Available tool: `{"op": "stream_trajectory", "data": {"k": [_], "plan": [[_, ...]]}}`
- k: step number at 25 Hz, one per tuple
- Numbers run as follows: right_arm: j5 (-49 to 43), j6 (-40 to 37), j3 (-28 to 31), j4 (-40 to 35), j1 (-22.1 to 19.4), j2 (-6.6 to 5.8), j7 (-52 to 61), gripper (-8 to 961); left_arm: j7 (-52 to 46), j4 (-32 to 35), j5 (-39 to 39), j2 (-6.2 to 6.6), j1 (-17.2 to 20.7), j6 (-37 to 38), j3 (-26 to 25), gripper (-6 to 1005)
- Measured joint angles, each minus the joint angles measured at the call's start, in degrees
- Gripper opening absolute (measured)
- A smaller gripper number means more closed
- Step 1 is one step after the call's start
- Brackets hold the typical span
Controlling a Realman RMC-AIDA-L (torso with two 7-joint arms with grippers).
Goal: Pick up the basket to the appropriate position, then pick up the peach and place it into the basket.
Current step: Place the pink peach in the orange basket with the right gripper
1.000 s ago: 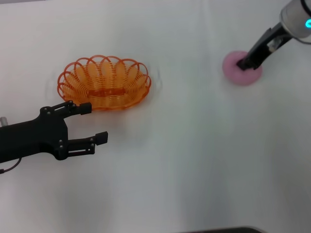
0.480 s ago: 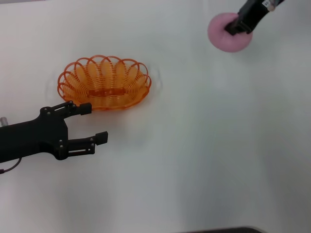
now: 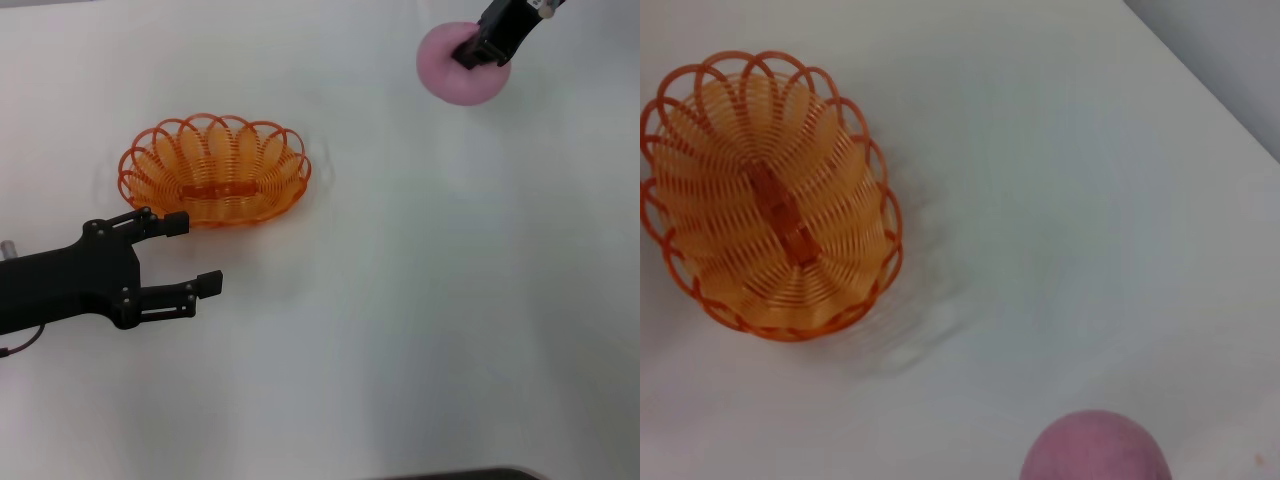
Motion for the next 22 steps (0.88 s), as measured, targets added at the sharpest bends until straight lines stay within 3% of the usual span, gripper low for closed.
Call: {"op": "stream_trajectory", "data": {"k": [11,22], "plan": [[10.07,4.38,-5.71,3.75,0.5,0.03,1.29,89,0.0,0.0,-0.08,0.0,-0.17,0.05,-0.01,888],[20.92,16.88,-10.93,18.47,5.32,-0.21,-1.59,115,0.27,-0.95,-0.23,0.0,-0.34,-0.44,0.0,888]]}}
